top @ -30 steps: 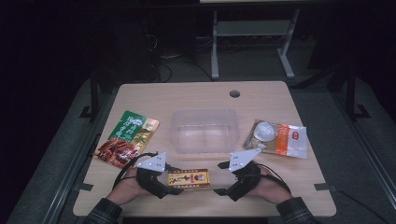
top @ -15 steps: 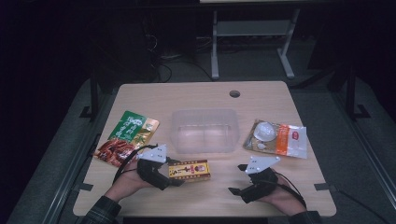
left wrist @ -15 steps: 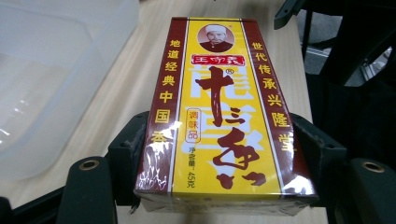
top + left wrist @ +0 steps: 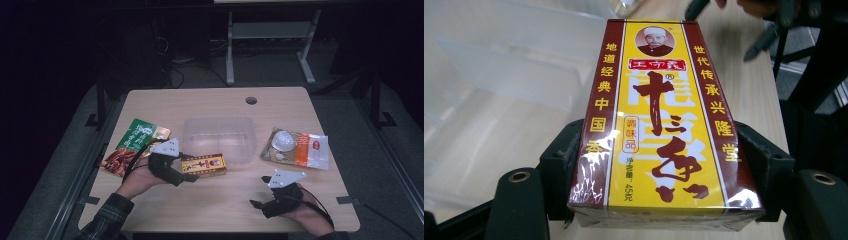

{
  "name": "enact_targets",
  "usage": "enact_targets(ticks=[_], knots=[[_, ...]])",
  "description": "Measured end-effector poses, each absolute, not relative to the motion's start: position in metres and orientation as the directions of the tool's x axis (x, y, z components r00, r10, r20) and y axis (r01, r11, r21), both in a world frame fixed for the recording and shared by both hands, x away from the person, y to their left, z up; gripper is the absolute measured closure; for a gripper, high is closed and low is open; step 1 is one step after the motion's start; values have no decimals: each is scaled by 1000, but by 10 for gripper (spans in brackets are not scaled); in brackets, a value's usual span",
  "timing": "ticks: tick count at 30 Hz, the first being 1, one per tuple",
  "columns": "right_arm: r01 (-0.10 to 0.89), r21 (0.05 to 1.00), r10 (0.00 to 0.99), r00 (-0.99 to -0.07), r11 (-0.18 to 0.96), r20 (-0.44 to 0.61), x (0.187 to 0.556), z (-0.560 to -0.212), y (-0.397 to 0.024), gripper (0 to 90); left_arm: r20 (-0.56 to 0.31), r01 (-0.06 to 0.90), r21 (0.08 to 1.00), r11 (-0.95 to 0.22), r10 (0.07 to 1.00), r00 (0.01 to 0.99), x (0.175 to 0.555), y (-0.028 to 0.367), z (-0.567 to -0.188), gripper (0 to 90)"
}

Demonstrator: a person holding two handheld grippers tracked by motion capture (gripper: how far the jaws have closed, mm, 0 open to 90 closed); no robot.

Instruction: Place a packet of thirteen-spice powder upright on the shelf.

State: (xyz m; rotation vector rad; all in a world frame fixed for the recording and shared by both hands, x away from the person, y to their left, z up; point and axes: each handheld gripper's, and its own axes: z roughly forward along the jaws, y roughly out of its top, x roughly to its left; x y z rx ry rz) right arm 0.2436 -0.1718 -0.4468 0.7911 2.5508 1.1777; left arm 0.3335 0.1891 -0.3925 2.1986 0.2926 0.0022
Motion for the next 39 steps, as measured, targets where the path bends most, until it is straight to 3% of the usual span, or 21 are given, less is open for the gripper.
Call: enact_targets(ticks=[16, 39], knots=[[369, 756, 539, -842, 540, 26, 243, -446, -170, 150, -51, 158, 776, -610, 189, 981, 387, 155, -369, 316], [348, 776, 523, -852, 526, 28, 243, -444, -174, 155, -48, 157, 687, -710, 172, 984, 449, 103, -371, 315]])
